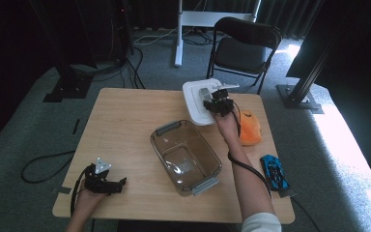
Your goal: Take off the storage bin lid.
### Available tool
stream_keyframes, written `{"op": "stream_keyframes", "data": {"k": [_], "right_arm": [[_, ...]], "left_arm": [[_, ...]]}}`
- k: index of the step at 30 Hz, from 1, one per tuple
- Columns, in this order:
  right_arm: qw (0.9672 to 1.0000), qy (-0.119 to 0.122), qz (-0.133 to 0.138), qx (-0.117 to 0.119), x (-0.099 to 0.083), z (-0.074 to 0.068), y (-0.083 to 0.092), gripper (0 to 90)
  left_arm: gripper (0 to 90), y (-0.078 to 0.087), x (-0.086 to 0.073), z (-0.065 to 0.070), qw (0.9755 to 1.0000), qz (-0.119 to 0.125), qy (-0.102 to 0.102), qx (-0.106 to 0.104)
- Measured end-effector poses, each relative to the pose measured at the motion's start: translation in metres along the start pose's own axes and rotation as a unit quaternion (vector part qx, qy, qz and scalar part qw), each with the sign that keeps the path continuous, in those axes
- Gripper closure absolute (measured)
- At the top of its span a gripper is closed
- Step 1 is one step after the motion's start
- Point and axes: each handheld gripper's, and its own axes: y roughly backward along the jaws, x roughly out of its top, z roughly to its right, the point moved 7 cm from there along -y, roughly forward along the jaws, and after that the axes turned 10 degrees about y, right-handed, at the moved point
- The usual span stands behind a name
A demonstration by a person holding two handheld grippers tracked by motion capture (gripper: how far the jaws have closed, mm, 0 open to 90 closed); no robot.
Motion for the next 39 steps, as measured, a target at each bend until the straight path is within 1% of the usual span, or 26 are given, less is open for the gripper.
{"op": "stream_keyframes", "data": {"k": [1, 3, 5, 7, 9, 10, 14, 15, 19, 24, 27, 33, 36, 39], "right_arm": [[1.0, -0.002, -0.003, -0.002, 0.0, 0.0, -0.003, 67.6], [1.0, -0.008, -0.003, 0.004, -0.002, 0.0, -0.007, 67.6], [0.9999, -0.007, -0.008, 0.003, -0.005, 0.0, -0.012, 67.6], [0.9998, -0.012, -0.011, 0.01, -0.007, -0.002, -0.017, 67.5], [0.9998, -0.011, -0.012, 0.014, -0.011, -0.004, -0.021, 67.6], [0.9996, -0.013, -0.018, 0.014, -0.013, -0.005, -0.023, 67.6], [0.9992, -0.017, -0.026, 0.024, -0.021, -0.009, -0.031, 67.5], [0.9992, -0.014, -0.028, 0.024, -0.023, -0.01, -0.033, 67.5], [0.9988, -0.023, -0.032, 0.03, -0.031, -0.012, -0.037, 67.5], [0.9985, -0.02, -0.042, 0.031, -0.041, -0.014, -0.043, 67.6], [0.998, -0.024, -0.046, 0.035, -0.047, -0.015, -0.048, 67.5], [0.9966, -0.026, -0.065, 0.042, -0.061, -0.019, -0.058, 67.5], [0.9963, -0.033, -0.064, 0.047, -0.066, -0.02, -0.06, 67.5], [0.9961, -0.03, -0.068, 0.047, -0.069, -0.02, -0.062, 67.5]], "left_arm": [[0.2, 0.0, 0.0, 0.0, 1.0, 0.0, 0.0, 0.0], [0.2, 0.0, 0.0, 0.0, 1.0, 0.0, 0.0, 0.0], [0.2, 0.0, 0.0, 0.0, 1.0, 0.0, 0.0, 0.0], [0.3, 0.0, 0.0, 0.0, 1.0, 0.0, 0.0, 0.0], [0.2, 0.0, 0.0, 0.0, 1.0, 0.0, 0.0, 0.0], [0.2, 0.0, 0.0, 0.0, 1.0, 0.001, 0.0, 0.0], [0.3, 0.0, 0.0, 0.0, 1.0, 0.001, 0.0, 0.0], [0.3, 0.0, 0.0, 0.0, 1.0, 0.001, 0.0, 0.0], [0.3, 0.0, 0.0, 0.0, 1.0, 0.001, 0.0, 0.0], [0.2, 0.0, 0.0, 0.0, 1.0, 0.001, 0.001, 0.0], [0.3, 0.0, 0.0, 0.0, 1.0, 0.001, 0.001, 0.0], [0.3, 0.0, 0.0, 0.0, 1.0, 0.001, 0.001, 0.0], [0.3, 0.0, 0.0, 0.0, 1.0, 0.001, 0.001, 0.0], [0.2, 0.0, 0.0, 0.0, 1.0, 0.001, 0.0, 0.0]]}}
